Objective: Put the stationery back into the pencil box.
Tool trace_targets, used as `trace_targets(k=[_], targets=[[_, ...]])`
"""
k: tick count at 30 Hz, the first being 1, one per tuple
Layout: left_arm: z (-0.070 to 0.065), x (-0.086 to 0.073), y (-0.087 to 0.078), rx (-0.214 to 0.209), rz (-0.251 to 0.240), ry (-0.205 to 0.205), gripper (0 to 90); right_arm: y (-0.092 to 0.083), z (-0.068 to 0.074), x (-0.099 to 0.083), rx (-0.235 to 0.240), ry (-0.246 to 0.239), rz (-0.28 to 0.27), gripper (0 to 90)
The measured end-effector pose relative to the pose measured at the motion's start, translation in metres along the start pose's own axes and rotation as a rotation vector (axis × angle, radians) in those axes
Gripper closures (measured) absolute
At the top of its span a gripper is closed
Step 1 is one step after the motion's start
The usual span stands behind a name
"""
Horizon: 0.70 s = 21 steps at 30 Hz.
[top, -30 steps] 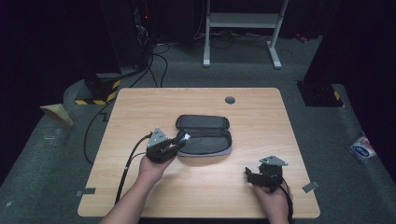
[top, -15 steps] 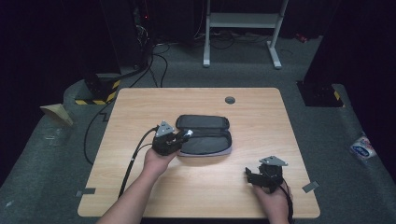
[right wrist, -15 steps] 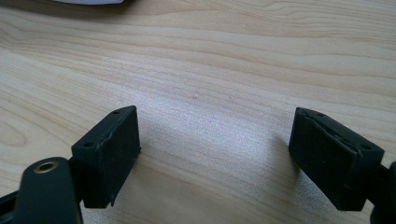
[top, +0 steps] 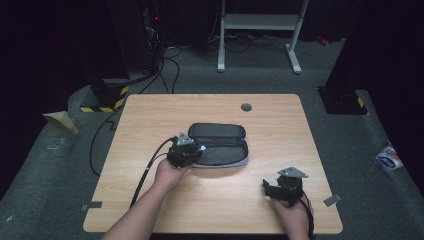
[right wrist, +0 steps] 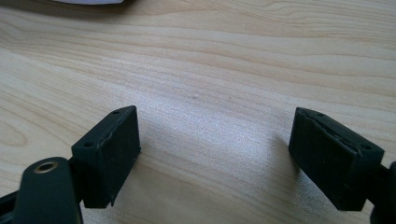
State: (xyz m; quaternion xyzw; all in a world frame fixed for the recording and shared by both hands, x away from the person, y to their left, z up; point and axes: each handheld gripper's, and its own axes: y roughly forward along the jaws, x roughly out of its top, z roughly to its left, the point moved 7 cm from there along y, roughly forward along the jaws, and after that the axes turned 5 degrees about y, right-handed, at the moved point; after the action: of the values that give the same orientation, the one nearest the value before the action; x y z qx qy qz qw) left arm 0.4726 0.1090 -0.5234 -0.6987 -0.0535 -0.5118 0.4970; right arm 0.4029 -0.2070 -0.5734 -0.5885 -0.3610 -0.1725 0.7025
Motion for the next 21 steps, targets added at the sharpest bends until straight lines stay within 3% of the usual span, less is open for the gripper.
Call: trace_targets(k=[3,12,14,16,21], targets=[[-0.0001,-0.0003,0.0029,0.014,0.031,0.012,73.0,0.0000,0.0000,0.0000,0.000,0.000,0.000,16.1],[-0.0014,-0.0023,0.0053,0.035,0.064,0.027,72.9,-0.0001,0.0001,-0.0001,0.001,0.000,0.000,16.2],[-0.0014,-0.0024,0.0047,0.033,0.060,0.021,72.4,-0.0002,0.0001,-0.0001,0.001,0.000,0.000,16.2],[-0.0013,-0.0008,0.0027,0.027,0.045,0.014,65.5,-0.0002,0.0001,-0.0001,0.001,0.000,0.000,16.2],[0.0012,0.0047,-0.0038,0.023,0.002,-0.002,58.4,-0.0002,0.0001,-0.0001,0.001,-0.001,0.000,16.2]])
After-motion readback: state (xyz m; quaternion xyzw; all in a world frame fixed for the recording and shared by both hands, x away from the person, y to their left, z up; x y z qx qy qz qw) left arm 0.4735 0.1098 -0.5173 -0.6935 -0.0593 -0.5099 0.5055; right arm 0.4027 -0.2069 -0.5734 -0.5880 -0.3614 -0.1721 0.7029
